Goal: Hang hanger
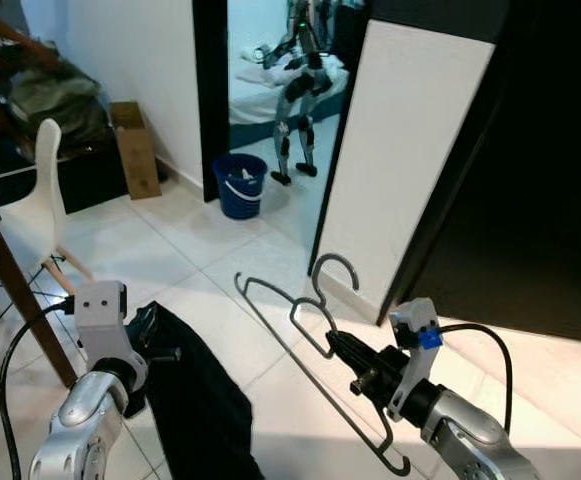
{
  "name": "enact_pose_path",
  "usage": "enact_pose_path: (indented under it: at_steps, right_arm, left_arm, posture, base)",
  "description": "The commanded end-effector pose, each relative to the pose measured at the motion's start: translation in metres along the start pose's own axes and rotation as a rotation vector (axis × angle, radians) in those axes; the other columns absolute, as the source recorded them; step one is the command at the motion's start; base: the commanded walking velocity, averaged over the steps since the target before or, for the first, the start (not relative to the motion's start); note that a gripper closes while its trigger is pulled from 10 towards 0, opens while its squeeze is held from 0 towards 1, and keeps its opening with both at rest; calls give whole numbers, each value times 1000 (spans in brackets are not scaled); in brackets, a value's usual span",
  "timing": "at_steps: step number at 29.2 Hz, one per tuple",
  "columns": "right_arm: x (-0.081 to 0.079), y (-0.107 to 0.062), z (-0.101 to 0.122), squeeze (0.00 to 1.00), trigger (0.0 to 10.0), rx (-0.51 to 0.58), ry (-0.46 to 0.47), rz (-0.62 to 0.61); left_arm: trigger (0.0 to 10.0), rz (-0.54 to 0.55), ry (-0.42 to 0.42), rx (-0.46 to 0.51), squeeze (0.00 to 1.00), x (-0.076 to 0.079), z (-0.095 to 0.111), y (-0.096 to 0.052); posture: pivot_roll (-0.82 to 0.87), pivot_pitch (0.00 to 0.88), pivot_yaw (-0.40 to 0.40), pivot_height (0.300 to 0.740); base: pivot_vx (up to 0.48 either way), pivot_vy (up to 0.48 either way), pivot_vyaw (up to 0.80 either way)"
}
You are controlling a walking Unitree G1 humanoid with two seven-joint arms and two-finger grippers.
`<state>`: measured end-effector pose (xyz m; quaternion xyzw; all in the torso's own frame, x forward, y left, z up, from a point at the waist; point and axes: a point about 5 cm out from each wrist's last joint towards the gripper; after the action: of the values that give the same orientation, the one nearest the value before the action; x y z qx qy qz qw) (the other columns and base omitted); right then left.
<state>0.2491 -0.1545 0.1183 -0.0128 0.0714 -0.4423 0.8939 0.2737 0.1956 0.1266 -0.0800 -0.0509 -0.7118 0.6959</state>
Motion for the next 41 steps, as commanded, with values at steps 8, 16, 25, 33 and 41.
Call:
enact_pose_path:
  at_steps: [8,16,25,33,41]
  right_arm:
    - [1,0,2,0,10000,7,-7,-4]
    - [0,1,4,0,10000,30,0,4]
    - [2,1,6,0,10000,59,68,-6]
    - [-1,2,7,0,10000,64,58,13]
    - [-6,2,8,0,10000,70,32,56]
  left_arm:
    - [10000,20,33,35,0,-3,7,1]
    - [10000,14,149,97,0,0,30,10]
    - [10000,13,187,221,0,4,67,17]
    - [10000,8,177,370,0,7,115,20]
    - [10000,33,353,627,0,9,200,11]
  posture:
    - [61,0,-71,740]
    - [63,0,-56,740]
    - [63,0,-48,740]
    - [55,0,-43,740]
    - [64,0,-42,740]
  base:
    - [0,0,781]
    - [0,0,781]
    - [203,0,347]
    - [480,0,0]
    - [480,0,394]
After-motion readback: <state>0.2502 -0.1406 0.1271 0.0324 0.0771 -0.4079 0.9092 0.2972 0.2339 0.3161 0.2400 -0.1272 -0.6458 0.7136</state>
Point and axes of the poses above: a point about 5 cm out from each wrist's last joint towards the gripper, its own y axis pointing out of the wrist towards the gripper, its own z axis along the axis of the wrist's last joint, x = y × z, and after that the axes turned 3 degrees about -y, right-handed
